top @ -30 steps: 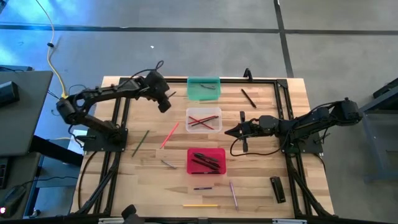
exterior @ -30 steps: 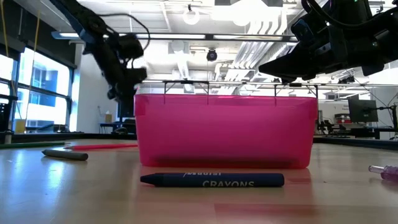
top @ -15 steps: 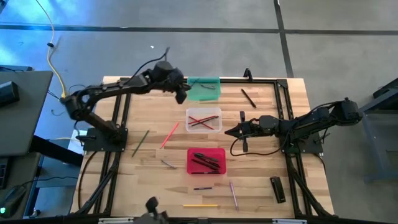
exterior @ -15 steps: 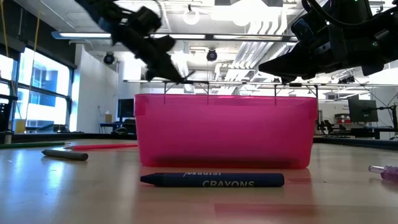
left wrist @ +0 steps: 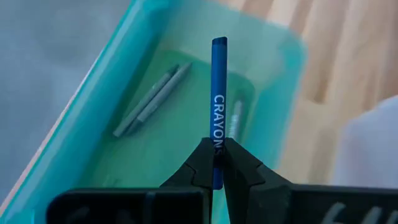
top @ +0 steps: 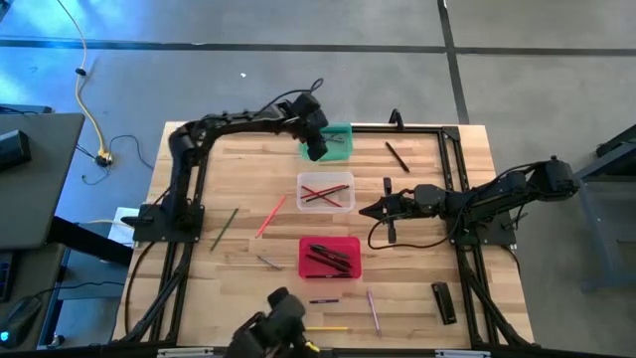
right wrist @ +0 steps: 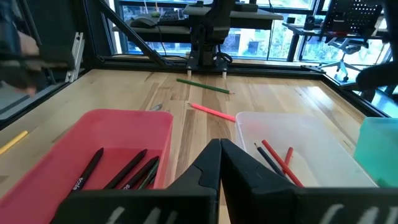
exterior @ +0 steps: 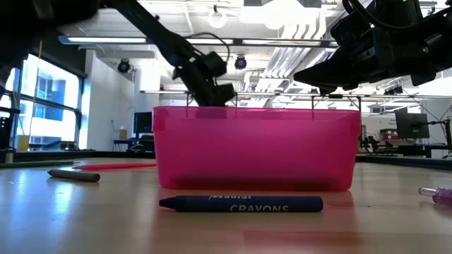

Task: Sort crayons/erasers/pens/pencils in bins
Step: Put the top blue crayon into the green bin, then put the pink pencil into the transparent bin

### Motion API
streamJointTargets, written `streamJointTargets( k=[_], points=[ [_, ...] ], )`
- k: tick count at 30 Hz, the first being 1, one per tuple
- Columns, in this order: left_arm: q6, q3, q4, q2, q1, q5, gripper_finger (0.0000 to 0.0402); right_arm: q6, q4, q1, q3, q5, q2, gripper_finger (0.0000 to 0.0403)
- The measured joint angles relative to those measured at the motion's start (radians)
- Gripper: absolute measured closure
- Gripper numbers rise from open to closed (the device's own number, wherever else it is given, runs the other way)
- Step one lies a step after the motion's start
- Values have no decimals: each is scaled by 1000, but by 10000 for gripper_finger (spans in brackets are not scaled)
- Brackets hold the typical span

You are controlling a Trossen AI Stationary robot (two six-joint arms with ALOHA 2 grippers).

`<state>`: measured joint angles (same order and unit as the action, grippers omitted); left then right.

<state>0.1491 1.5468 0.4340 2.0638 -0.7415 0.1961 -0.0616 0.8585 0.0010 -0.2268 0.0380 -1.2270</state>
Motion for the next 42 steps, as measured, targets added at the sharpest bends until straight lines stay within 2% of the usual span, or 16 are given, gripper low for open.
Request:
streamJointTargets(
  k=[5, 18, 32, 36, 42],
  points=[
    [29, 70, 52, 96, -12, -2, 401, 0, 0, 0, 0, 0, 0, 403],
    [45, 84, 49, 154, -20, -6, 400, 0, 0, 0, 0, 0, 0, 403],
    [53, 83, 37, 152, -17, -58, 337, -6, 0, 0, 0, 0, 0, 403],
    [57, 83, 33, 120, -17, -81, 340, -6, -1, 0, 0, 0, 0, 403],
    [86, 83, 4, 12, 5, -118, 371, 1, -2, 0, 0, 0, 0, 403]
  ],
)
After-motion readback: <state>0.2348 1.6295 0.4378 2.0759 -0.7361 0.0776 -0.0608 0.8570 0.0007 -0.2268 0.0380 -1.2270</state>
